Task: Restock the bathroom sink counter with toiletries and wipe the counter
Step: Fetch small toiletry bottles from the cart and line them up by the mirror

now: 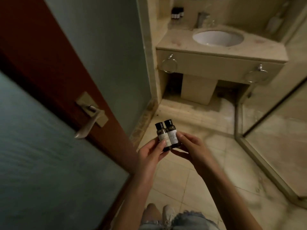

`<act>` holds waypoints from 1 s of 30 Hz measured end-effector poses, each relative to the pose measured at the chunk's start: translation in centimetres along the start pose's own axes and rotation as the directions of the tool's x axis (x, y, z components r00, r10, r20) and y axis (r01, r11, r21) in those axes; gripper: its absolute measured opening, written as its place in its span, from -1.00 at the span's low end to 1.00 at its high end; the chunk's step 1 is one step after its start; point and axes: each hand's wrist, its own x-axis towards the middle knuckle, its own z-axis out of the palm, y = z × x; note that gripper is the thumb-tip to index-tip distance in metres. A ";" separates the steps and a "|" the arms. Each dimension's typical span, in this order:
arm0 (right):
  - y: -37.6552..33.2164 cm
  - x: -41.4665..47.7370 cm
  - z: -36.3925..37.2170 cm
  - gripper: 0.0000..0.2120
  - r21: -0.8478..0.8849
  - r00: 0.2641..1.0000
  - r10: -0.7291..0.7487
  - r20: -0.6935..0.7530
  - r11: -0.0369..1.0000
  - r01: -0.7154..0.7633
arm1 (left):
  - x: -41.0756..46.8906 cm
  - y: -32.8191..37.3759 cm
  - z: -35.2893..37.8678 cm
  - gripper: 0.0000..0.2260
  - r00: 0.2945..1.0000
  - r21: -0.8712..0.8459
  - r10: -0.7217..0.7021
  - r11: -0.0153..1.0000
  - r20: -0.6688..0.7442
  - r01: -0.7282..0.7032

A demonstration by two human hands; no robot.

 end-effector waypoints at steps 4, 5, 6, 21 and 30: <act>-1.4 1.2 -3.7 -0.81 0.000 0.996 -0.020 -0.082 1.000 0.020 | 3.4 -0.3 2.8 -0.78 0.992 0.094 -0.037 0.995 0.121 0.025; -1.7 1.7 -4.6 -0.81 0.004 0.995 -0.023 -0.099 1.000 0.024 | 4.3 -0.3 3.5 -0.78 0.987 0.122 -0.051 0.992 0.150 0.032; -1.9 2.2 -5.6 -0.81 0.009 0.993 -0.029 -0.113 1.000 0.030 | 5.3 -0.4 4.3 -0.79 0.983 0.150 -0.059 0.988 0.171 0.034; -13.0 18.6 -18.3 -0.62 -0.030 0.933 -0.067 -0.355 0.998 0.060 | 27.8 2.7 19.4 -0.78 0.913 0.230 -0.054 0.972 0.404 -0.045; -18.3 27.7 -21.6 -0.69 -0.017 0.929 -0.052 -0.367 0.999 0.049 | 37.8 5.3 23.7 -0.78 0.916 0.220 -0.036 0.974 0.399 -0.058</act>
